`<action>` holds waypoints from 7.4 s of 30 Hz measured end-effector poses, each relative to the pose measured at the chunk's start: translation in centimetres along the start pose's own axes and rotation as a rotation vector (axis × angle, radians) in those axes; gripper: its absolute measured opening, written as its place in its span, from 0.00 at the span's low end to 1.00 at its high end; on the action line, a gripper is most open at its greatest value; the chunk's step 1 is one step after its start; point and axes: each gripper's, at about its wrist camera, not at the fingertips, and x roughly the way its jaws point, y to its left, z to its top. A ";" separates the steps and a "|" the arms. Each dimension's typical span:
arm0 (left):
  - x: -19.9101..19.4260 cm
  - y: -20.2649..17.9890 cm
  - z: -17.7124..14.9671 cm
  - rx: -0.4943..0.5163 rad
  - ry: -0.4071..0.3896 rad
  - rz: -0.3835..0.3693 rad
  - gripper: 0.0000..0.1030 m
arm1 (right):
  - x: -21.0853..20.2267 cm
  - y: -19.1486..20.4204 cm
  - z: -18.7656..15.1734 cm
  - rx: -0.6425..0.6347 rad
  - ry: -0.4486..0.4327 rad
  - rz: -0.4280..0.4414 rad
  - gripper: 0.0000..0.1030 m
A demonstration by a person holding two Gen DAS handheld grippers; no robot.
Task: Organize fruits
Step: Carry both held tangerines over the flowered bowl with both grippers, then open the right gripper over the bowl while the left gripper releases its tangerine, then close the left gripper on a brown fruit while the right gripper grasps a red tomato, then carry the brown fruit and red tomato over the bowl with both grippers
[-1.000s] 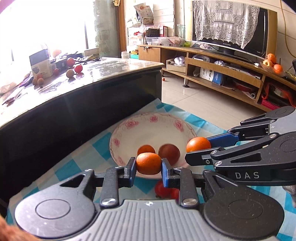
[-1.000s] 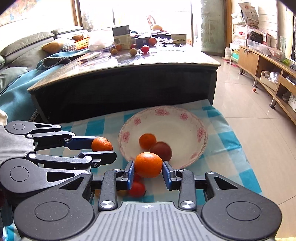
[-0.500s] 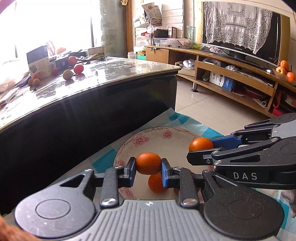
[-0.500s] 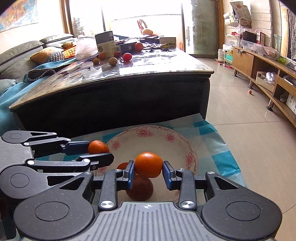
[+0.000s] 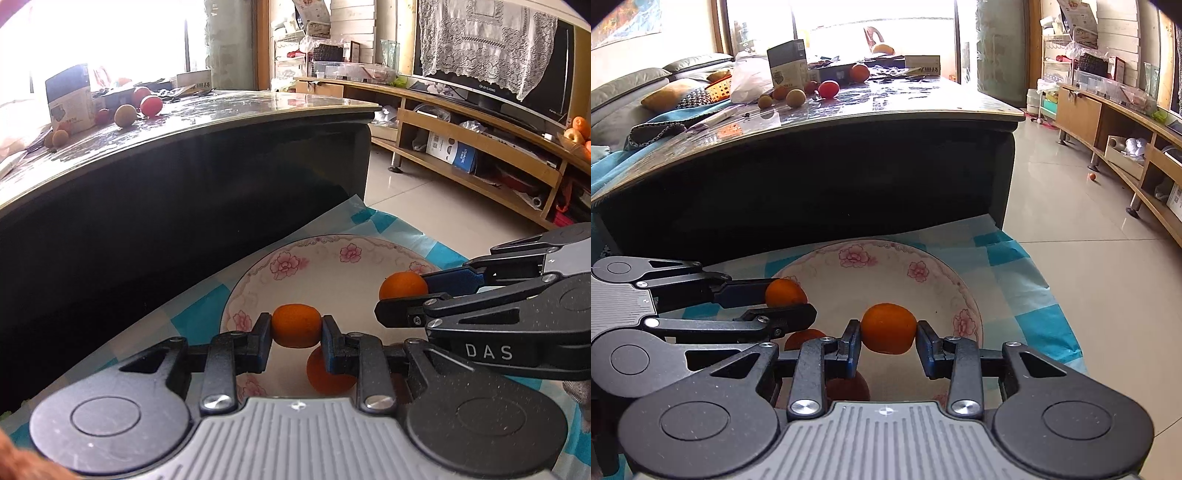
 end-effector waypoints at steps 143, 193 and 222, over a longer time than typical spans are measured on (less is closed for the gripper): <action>-11.8 -5.3 -12.8 0.159 0.275 -0.205 0.41 | -9.6 5.6 -13.2 -0.073 0.264 0.093 0.29; -11.4 -4.7 -7.1 0.078 0.128 -0.128 0.35 | -9.8 4.6 -7.7 0.004 0.132 0.086 0.22; -5.9 -2.0 -2.2 0.029 0.044 -0.031 0.35 | -5.7 1.2 -2.2 0.089 0.010 -0.005 0.23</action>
